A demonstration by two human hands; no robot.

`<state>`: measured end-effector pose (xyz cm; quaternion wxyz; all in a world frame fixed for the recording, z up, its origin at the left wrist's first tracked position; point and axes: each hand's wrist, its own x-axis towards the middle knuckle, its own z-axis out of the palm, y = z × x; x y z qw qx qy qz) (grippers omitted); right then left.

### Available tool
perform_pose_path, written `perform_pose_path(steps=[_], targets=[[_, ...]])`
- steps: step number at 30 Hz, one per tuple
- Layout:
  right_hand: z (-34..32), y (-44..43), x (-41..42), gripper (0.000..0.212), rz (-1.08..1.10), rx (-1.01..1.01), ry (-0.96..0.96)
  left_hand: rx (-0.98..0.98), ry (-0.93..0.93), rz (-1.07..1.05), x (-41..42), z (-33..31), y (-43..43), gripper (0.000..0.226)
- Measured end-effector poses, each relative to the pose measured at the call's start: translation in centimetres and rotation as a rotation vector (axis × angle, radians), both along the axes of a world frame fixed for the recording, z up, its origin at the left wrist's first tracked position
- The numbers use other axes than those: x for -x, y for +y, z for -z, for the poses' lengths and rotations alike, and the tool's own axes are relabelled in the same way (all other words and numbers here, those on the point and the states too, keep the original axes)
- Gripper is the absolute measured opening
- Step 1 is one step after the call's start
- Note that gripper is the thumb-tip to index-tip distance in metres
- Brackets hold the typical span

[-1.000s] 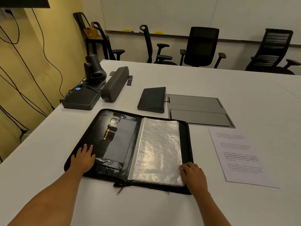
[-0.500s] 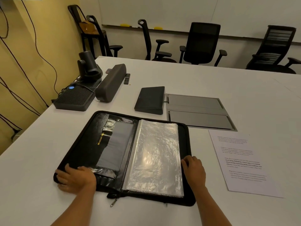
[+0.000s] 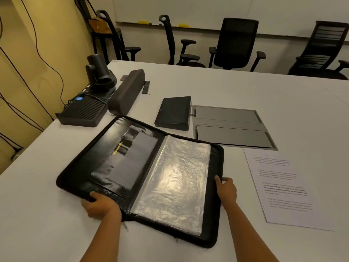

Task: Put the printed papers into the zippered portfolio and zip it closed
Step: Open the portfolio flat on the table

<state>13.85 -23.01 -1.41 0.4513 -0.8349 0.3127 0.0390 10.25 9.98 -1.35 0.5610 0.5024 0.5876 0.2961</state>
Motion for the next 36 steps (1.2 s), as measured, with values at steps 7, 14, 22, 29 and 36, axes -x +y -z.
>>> perform_pose_path(steps=[7, 14, 22, 29, 36], targets=[[0.5, 1.7, 0.9, 0.047, 0.084, 0.018, -0.018, 0.042, -0.136, -0.036, -1.1, -2.0, -2.1, 0.049], [-0.3, 1.5, 0.8, 0.047, 0.122, 0.130, -0.079, -0.170, -0.241, 0.094, -3.7, -4.8, -0.6, 0.046], [-1.7, 0.0, -1.7, 0.053, -0.093, 0.371, -0.155, -0.114, -0.388, 0.399, -7.4, -6.0, 0.1, 0.038], [-3.2, -1.5, -5.8, 0.064, -0.143, 0.126, -0.253, -0.082, -0.289, 0.689, -11.3, -6.0, -1.3, 0.034], [-1.6, -3.8, -7.9, 0.049, 0.013, -0.172, -0.213, -0.121, -0.251, 0.870, -15.3, -6.0, -2.9, 0.035]])
